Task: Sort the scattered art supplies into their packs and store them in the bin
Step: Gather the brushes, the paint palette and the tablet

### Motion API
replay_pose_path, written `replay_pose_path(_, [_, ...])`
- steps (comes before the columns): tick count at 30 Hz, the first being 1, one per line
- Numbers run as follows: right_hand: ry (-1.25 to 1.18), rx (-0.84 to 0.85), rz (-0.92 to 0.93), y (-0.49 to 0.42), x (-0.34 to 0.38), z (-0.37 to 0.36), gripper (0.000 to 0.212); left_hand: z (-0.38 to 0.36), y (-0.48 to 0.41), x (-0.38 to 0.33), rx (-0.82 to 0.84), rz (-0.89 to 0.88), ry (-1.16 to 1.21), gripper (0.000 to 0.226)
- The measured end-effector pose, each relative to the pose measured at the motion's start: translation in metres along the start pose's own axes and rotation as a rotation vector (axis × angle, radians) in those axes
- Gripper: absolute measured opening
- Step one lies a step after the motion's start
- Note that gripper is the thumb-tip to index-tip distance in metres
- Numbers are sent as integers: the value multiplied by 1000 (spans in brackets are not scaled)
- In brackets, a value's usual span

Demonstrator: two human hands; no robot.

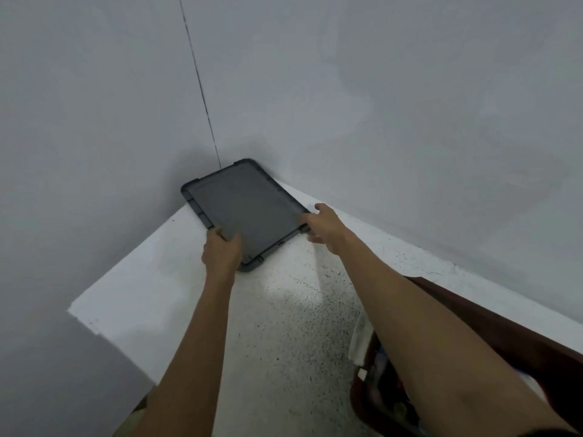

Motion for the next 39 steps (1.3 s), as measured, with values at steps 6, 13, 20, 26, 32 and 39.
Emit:
replay_pose_path(6, [-506,-202,5,10,11,34,14,7,6,8,-46,131,123,63])
replay_pose_path(13, [-537,0,255,91,50,95,24,2,26,-7,99,58,197,73])
replay_pose_path(20, [-499,17,654,226,67,171,21,5,81,-106,487,-49,744,64])
replay_pose_path(26, [-231,-183,806,298,38,218,33,-17,121,-152,774,-87,932,74])
replay_pose_path(32, [-479,-121,693,347,-41,247,40,-58,148,-155,844,-187,414,19])
replay_pose_path(39, [-61,-840,395,366,-116,272,24,-105,198,-141,725,-457,108,32])
Point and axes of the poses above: each hand's wrist, its own y-axis away from the middle knuckle, its own z-axis out of the back of the hand, x = y × z, the point moved 6 cm from there along -y, towards the middle knuckle, and after that the axes turned 10 degrees about -y, right-handed, at the moved point
